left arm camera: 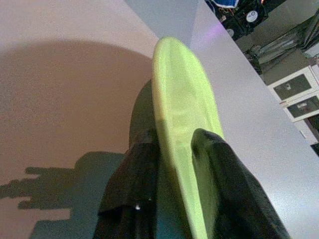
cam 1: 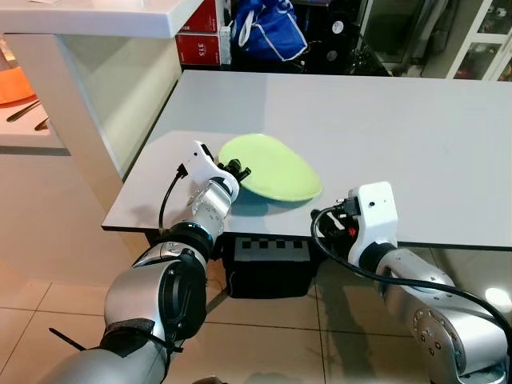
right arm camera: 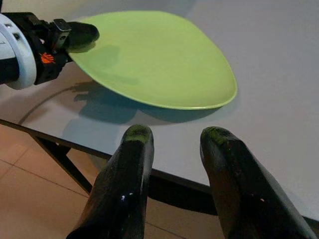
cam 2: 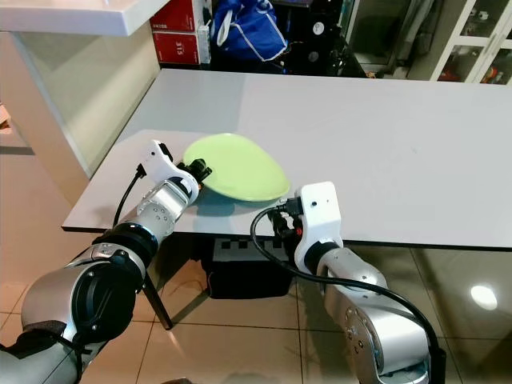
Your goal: Setting the table
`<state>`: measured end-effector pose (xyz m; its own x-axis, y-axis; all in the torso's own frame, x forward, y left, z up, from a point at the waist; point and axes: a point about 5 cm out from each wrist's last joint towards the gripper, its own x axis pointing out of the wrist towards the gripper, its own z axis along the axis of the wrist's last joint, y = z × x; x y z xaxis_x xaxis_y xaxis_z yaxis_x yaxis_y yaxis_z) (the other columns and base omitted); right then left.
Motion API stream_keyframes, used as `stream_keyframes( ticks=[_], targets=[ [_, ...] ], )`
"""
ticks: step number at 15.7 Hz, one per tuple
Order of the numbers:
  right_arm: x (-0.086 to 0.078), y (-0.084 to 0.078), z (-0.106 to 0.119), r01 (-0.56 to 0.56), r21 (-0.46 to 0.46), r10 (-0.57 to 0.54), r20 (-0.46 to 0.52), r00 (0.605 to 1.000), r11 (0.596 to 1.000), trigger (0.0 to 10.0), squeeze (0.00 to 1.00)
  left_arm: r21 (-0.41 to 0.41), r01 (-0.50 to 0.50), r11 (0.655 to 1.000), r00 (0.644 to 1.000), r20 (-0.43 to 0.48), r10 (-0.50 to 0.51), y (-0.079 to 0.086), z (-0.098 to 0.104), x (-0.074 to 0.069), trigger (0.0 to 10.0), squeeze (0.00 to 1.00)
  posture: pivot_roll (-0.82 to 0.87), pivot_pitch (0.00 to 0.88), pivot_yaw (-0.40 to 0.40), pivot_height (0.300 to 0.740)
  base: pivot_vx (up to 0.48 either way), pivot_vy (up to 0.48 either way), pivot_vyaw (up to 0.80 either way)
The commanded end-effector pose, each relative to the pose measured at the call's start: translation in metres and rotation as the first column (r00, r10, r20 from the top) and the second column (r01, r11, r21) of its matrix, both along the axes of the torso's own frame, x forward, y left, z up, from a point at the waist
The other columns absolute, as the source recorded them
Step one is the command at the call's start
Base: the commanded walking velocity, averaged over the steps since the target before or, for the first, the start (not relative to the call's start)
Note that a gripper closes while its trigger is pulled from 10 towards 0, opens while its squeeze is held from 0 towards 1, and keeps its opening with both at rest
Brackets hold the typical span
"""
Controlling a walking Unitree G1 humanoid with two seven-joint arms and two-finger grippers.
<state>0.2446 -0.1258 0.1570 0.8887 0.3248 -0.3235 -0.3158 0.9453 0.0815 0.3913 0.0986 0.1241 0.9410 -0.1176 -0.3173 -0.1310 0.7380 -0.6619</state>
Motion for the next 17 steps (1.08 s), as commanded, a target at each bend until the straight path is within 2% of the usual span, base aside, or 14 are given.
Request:
stream_keyframes(
  ticks=[1, 5, 7, 11, 15, 16, 17],
  targets=[
    [-0.003, 0.001, 0.002, -0.005, 0.006, 0.005, -0.003, 1.0, 1.0, 10.0, 0.0, 0.02, 0.006, 1.0, 1.0, 0.015, -0.006, -0.004, 0.008, 0.003, 10.0, 1.0, -0.2, 0.0, 0.049, 0.74, 0.0, 0.0, 0.0],
    [-0.002, 0.001, 0.002, 0.007, 0.003, -0.007, -0.003, 1.0, 1.0, 10.0, 0.0, 0.107, 0.0, 0.994, 1.0, -0.009, 0.001, 0.002, 0.002, 0.002, 10.0, 1.0, -0.2, 0.0, 0.048, 0.74, 0.0, 0.0, 0.0],
    [-0.001, 0.001, 0.003, 0.013, 0.0, -0.013, 0.004, 1.0, 1.0, 10.0, 0.0, 0.192, -0.017, 0.981, 0.999, -0.025, 0.022, 0.01, -0.002, 0.0, 10.0, 1.0, -0.2, 0.0, 0.048, 0.74, 0.0, 0.0, 0.0],
    [0.001, 0.001, 0.005, 0.019, 0.009, -0.019, 0.02, 1.0, 1.0, 10.0, 0.0, 0.278, -0.016, 0.96, 1.0, -0.022, 0.023, 0.015, -0.002, 0.001, 10.0, 1.0, -0.2, 0.0, 0.045, 0.74, 0.0, 0.0, 0.0],
    [0.003, 0.002, 0.006, 0.014, 0.024, -0.014, 0.028, 1.0, 1.0, 10.0, 0.0, 0.403, 0.008, 0.915, 1.0, -0.002, -0.008, 0.016, 0.002, 0.002, 10.0, 1.0, -0.19, 0.0, 0.04, 0.74, 0.0, 0.0, 0.0],
    [0.003, 0.003, 0.005, 0.008, 0.026, -0.009, 0.025, 1.0, 1.0, 10.0, 0.0, 0.454, 0.028, 0.891, 1.0, -0.014, -0.025, 0.014, 0.001, 0.002, 10.0, 1.0, -0.19, 0.0, 0.04, 0.74, 0.0, 0.0, 0.0],
    [0.004, 0.004, 0.004, -0.001, 0.023, 0.001, 0.022, 1.0, 1.0, 10.0, 0.0, 0.506, 0.051, 0.861, 0.999, -0.025, -0.045, 0.014, -0.002, 0.0, 10.0, 0.88, -0.19, 0.0, 0.041, 0.74, 0.0, 0.0, 0.0]
  ],
)
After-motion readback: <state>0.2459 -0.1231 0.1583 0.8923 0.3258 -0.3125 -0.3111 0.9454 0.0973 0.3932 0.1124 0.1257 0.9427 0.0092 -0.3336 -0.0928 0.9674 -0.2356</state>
